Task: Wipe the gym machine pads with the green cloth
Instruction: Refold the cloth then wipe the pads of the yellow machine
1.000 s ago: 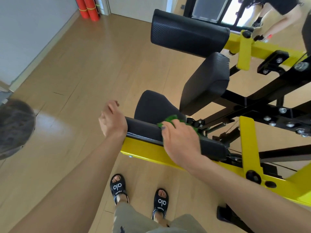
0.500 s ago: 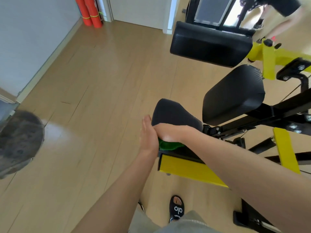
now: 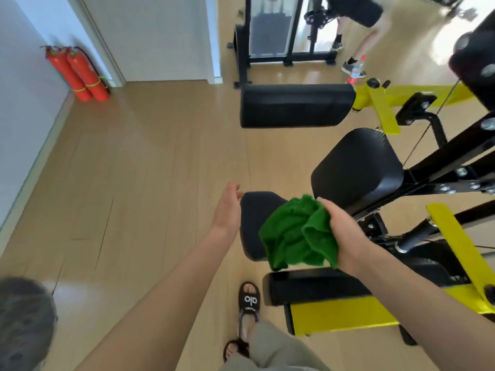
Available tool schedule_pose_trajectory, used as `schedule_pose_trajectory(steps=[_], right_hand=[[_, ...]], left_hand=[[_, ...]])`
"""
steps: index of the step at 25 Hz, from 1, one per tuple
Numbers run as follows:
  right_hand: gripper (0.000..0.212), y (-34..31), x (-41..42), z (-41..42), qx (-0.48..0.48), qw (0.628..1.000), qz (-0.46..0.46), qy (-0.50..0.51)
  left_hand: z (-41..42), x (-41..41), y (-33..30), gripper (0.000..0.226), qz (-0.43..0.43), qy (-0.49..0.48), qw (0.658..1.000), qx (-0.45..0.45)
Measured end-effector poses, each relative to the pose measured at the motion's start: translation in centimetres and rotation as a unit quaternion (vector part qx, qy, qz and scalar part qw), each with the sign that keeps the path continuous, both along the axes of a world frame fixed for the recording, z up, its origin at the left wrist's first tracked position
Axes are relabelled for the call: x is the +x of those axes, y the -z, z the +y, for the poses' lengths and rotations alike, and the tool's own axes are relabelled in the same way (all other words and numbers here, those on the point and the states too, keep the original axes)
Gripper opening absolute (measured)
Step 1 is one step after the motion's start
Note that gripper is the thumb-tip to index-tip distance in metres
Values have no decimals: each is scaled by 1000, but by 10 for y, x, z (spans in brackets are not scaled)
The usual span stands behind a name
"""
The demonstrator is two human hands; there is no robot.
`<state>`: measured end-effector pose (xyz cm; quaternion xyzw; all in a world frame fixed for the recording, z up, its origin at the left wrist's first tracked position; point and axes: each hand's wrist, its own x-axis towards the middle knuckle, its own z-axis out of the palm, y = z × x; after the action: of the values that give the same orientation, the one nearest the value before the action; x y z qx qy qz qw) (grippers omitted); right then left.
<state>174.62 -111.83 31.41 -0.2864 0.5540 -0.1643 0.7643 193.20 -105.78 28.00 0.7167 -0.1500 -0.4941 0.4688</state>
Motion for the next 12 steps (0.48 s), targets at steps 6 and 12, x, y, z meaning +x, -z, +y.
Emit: schedule_pose_trajectory(steps=[6, 12], right_hand=[[35, 16, 50, -65, 149, 906, -328, 224], [37, 25, 100, -118, 157, 854, -365, 335]], left_hand=[[-90, 76, -11, 57, -121, 55, 991, -10], [-201, 113, -16, 47, -182, 106, 976, -61]])
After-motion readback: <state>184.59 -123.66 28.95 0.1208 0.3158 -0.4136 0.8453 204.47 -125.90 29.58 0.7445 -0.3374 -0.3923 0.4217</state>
